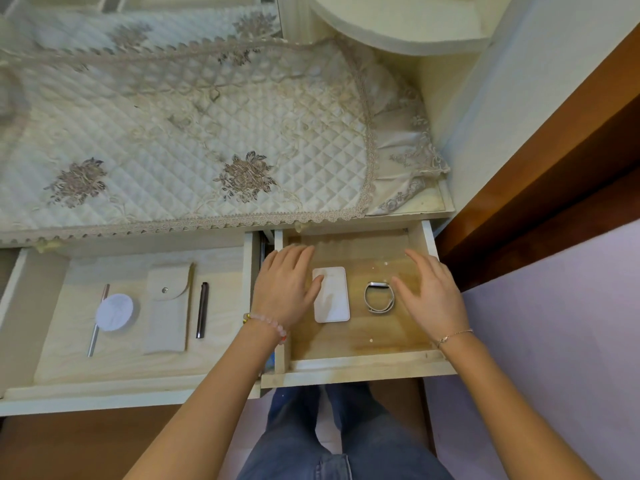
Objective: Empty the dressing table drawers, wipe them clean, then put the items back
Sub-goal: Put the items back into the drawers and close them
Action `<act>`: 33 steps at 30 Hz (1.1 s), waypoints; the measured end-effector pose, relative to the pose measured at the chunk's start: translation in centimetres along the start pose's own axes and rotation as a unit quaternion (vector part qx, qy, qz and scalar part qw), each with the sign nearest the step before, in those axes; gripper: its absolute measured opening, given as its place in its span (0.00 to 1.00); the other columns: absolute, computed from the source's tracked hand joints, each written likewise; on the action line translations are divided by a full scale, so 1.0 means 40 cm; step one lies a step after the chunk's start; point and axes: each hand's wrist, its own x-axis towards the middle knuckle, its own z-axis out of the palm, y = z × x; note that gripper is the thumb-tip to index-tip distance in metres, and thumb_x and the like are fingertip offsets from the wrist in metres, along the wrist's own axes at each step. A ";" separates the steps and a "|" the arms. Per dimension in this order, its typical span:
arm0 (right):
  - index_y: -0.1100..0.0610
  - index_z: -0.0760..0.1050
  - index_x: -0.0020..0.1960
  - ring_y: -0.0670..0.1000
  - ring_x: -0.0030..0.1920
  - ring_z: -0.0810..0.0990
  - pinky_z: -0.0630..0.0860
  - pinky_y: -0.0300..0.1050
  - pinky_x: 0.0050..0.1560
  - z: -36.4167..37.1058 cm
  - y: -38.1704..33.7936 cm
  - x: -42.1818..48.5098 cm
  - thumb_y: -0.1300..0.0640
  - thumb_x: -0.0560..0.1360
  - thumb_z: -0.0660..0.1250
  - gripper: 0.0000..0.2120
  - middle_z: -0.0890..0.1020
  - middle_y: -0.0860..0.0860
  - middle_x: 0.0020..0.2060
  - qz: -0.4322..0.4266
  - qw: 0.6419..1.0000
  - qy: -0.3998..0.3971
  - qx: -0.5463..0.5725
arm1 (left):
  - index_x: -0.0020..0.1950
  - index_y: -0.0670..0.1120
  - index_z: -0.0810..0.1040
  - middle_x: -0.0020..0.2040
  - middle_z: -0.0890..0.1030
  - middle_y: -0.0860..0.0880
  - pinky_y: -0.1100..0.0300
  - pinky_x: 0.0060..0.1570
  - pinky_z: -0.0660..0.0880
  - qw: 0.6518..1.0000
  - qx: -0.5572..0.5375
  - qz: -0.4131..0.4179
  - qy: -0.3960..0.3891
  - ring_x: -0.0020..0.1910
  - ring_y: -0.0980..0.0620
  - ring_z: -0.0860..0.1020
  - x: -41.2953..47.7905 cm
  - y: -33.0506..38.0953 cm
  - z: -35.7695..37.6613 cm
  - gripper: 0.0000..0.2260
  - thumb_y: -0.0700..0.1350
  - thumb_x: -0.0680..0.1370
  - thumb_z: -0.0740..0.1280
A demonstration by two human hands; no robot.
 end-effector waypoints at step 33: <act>0.57 0.66 0.69 0.52 0.66 0.68 0.64 0.43 0.64 0.114 -0.107 -0.354 0.52 0.78 0.62 0.21 0.71 0.51 0.64 0.014 0.998 0.051 0.039 | 0.65 0.43 0.74 0.62 0.78 0.44 0.45 0.64 0.67 0.995 0.066 0.010 0.067 0.63 0.43 0.74 -0.335 -0.058 -0.128 0.25 0.57 0.77 0.55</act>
